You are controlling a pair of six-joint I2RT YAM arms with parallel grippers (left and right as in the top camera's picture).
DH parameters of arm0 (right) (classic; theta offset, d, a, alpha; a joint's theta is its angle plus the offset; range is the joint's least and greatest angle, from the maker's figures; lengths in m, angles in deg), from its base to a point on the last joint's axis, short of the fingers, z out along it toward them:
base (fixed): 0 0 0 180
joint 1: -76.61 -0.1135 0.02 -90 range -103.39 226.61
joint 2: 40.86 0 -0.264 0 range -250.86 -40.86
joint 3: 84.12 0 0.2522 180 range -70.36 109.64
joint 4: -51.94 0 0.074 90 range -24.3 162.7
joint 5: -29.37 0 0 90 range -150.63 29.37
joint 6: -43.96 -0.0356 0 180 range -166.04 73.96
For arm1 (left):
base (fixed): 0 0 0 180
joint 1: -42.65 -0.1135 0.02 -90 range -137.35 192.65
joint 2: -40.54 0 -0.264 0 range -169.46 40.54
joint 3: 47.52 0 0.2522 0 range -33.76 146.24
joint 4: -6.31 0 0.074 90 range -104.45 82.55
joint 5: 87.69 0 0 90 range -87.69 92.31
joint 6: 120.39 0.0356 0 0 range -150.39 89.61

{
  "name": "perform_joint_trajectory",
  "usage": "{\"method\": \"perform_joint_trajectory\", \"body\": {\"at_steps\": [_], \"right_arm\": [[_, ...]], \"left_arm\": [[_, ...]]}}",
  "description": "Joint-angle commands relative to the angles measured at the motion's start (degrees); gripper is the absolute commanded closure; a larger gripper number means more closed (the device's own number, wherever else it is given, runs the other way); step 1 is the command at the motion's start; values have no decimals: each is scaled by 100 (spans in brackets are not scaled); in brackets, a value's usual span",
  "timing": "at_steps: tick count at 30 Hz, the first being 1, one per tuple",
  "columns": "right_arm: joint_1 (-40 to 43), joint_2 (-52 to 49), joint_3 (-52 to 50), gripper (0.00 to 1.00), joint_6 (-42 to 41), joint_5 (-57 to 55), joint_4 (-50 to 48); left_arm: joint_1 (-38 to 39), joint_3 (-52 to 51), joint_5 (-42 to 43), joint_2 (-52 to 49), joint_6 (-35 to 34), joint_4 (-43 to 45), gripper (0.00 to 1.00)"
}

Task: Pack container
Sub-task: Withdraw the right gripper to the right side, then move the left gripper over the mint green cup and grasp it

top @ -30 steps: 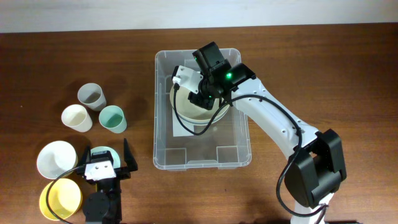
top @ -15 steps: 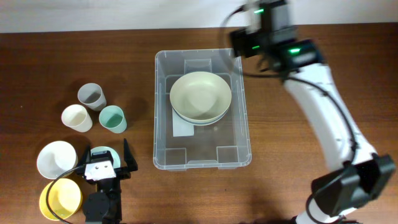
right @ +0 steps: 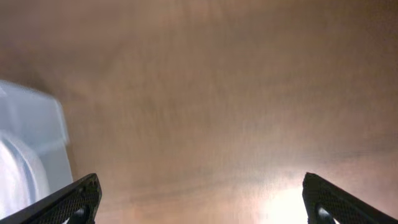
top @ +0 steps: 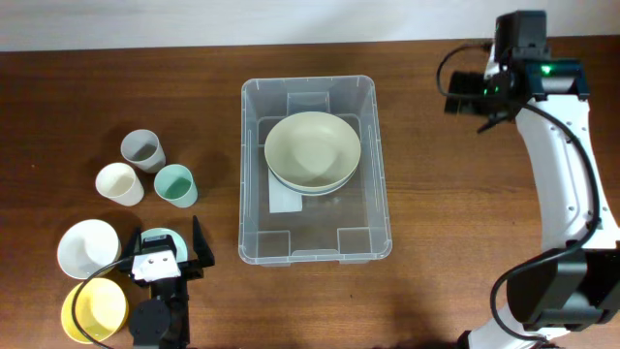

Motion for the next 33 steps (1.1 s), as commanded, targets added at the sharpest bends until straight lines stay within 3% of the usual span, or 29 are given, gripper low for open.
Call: {"method": "perform_joint_trajectory", "body": {"at_steps": [1, 17, 24, 30, 33], "right_arm": [[2, 9, -352, 1, -105, 52, 214], [2, 634, -575, 1, 7, 186, 649], [2, 846, -584, 1, 28, 295, 640], [2, 846, -586, 1, 136, 293, 636], [2, 846, -586, 1, 140, 293, 638]], "left_arm": [[-24, -42, -81, 37, -37, 11, 1], [-24, -42, -107, 37, 50, 17, 1], [-24, -39, -275, 39, 46, 1589, 1], [-13, -37, -210, 37, 44, 964, 1], [-13, 11, -190, 37, -446, 933, 1]]}}
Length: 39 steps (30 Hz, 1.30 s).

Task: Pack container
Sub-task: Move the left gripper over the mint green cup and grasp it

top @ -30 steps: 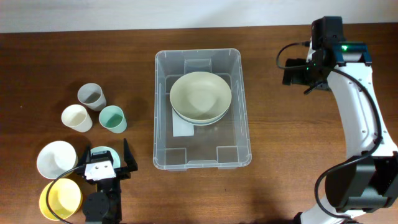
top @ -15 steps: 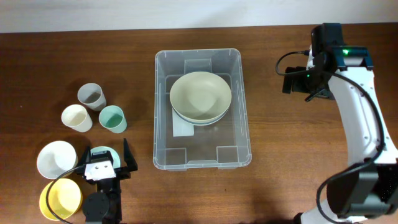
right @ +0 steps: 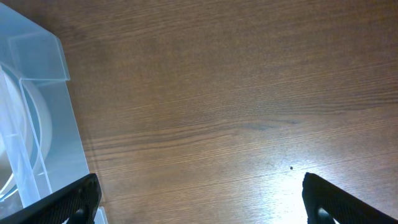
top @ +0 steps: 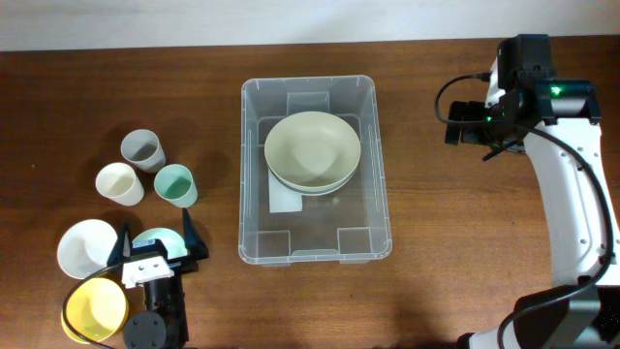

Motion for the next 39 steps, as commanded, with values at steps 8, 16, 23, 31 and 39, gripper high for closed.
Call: {"method": "perform_joint_trajectory", "body": {"at_steps": [8, 16, 23, 31, 39], "right_arm": [[2, 90, -39, 1, 79, 31, -22], [2, 90, -39, 1, 81, 28, -15], [2, 90, -39, 1, 83, 28, -13], [2, 92, -39, 1, 105, 26, -11], [2, 92, -39, 1, 122, 26, -9]], "left_arm": [[-13, 1998, -304, -1668, -442, -1508, 1], [-13, 5040, 111, -5737, -439, -3147, 0], [-13, 6553, 1185, -7947, -433, -4203, 1], [-94, 6607, 1187, -9180, -398, -4142, 1], [-92, 6605, 1189, -9556, -400, -4448, 1]]}}
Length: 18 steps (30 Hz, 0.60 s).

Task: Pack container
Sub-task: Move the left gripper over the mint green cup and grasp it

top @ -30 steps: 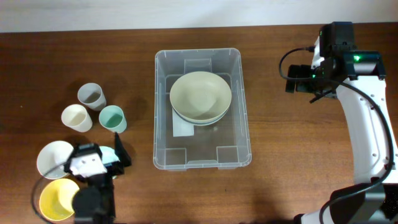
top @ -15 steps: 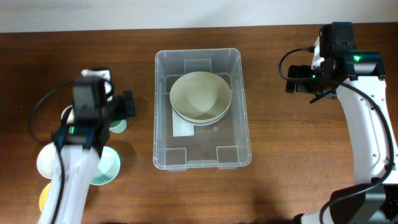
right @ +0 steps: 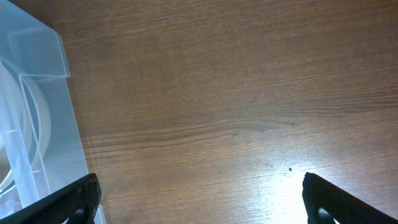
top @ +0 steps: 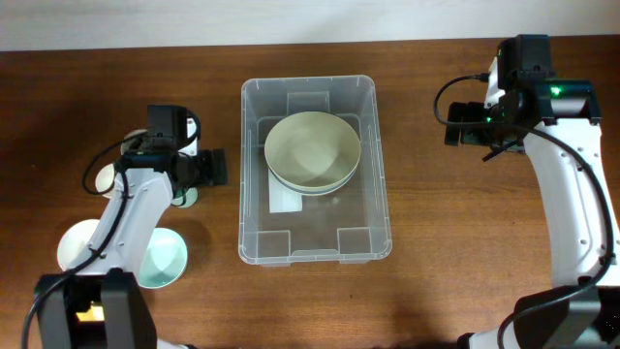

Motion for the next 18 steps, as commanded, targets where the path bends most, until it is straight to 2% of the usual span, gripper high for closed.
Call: {"method": "perform_joint_trajectory", "body": {"at_steps": [1, 5, 6, 7, 8, 10, 12, 14, 18], "right_arm": [[2, 87, -26, 1, 15, 11, -7], [2, 87, -26, 1, 15, 9, -11], [2, 87, -26, 1, 15, 9, -9], [2, 87, -26, 1, 15, 9, -9], [2, 87, -26, 1, 15, 9, -9], [2, 87, -26, 1, 15, 9, -7], [2, 87, -26, 1, 15, 9, 2], [2, 87, -26, 1, 15, 9, 4], [2, 87, -26, 1, 15, 9, 4]], "left_arm": [[-26, 96, 85, -247, 7, -140, 1], [-26, 94, 66, -527, 7, -140, 1], [-26, 94, 66, -603, 7, -120, 9], [-26, 94, 63, -625, 7, -116, 11], [-26, 94, 61, -688, 9, -98, 30], [-26, 94, 46, -710, 9, -98, 47], [-26, 94, 11, -710, 9, -94, 57], [-26, 94, -4, -710, 9, -79, 71], [-26, 94, -7, -710, 9, -15, 81]]}}
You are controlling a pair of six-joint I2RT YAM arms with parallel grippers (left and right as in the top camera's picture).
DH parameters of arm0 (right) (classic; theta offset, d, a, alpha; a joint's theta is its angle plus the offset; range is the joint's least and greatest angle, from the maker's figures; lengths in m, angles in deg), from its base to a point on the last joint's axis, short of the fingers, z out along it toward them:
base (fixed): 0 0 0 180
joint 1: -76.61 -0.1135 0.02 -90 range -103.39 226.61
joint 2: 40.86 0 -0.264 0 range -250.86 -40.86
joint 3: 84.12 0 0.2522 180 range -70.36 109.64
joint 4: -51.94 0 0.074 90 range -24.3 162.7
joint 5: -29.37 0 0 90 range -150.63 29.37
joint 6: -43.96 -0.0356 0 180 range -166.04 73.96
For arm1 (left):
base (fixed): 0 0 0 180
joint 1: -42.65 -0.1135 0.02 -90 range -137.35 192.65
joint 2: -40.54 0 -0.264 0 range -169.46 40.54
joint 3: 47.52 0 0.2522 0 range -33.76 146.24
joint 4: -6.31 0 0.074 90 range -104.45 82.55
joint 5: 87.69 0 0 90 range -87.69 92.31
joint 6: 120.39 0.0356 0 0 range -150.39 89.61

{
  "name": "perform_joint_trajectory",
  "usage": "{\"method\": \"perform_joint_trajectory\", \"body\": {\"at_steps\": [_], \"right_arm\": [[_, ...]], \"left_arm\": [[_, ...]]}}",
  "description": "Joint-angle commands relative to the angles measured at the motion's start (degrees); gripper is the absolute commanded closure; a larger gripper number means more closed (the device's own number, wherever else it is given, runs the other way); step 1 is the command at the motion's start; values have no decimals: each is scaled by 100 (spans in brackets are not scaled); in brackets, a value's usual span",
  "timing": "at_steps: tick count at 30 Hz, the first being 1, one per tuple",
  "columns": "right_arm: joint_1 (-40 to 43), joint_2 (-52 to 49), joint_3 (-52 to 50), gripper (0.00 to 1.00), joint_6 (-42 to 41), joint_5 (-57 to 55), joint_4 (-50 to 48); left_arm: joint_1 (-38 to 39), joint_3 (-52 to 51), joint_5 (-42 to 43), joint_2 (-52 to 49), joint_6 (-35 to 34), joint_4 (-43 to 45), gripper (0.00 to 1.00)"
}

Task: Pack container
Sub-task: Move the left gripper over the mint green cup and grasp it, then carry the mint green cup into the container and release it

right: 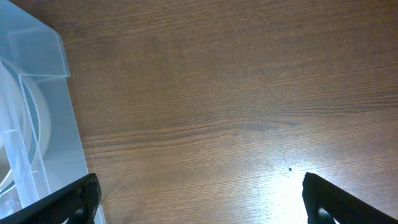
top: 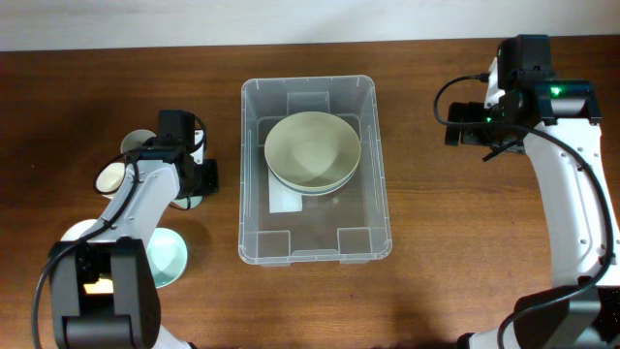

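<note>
The clear plastic container (top: 354, 237) stands mid-table with two stacked pale green bowls (top: 313, 148) in its far half. My left gripper (top: 198, 180) sits over the spot of the teal cup, which it hides; whether it is open or shut does not show. Beside it are a grey cup (top: 139, 143) and a cream cup (top: 108, 177). A teal bowl (top: 167, 258) and a white bowl (top: 77, 234) lie nearer the front. My right gripper (right: 199, 210) hangs open and empty over bare wood right of the container (right: 37, 124), fingertips (right: 78, 198) wide apart.
My left arm's base (top: 102, 291) covers the front left corner, and a bit of yellow shows beneath it. The right arm (top: 572, 194) runs along the right side of the table. Brown wood lies between the container and the right gripper.
My left gripper has shifted slightly nearer and to the left, now sitting over the teal cup's place. The right arm and the container's contents have not moved.
At first my left gripper was low at the front left, fingers either side of the teal bowl, and stayed there a second later. Then it was out by the cups, the teal bowl left on the table. The right gripper settled right of the container and held still.
</note>
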Motion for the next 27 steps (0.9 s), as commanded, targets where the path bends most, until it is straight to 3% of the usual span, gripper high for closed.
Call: {"method": "perform_joint_trajectory", "body": {"at_steps": [1, 6, 7, 13, 19, 22, 27], "right_arm": [[2, 87, -26, 1, 15, 9, 4], [2, 87, -26, 1, 15, 4, 2], [2, 87, -26, 1, 17, 7, 4], [2, 87, -26, 1, 15, 7, -17], [2, 87, -26, 2, 15, 7, -17], [2, 87, -26, 1, 15, 7, -22], [2, 87, -26, 1, 15, 4, -22]], "left_arm": [[-24, 90, -74, -59, 9, 131, 84], [-24, 90, -136, -57, 9, 181, 93], [-24, 90, -136, -57, 9, 181, 99], [-13, 258, -136, -15, 9, 140, 100], [26, 1290, -133, 452, 7, -632, 100], [350, 1801, -138, 713, 9, -997, 100], [1620, 2332, -483, 787, 13, -1502, 100]]}}
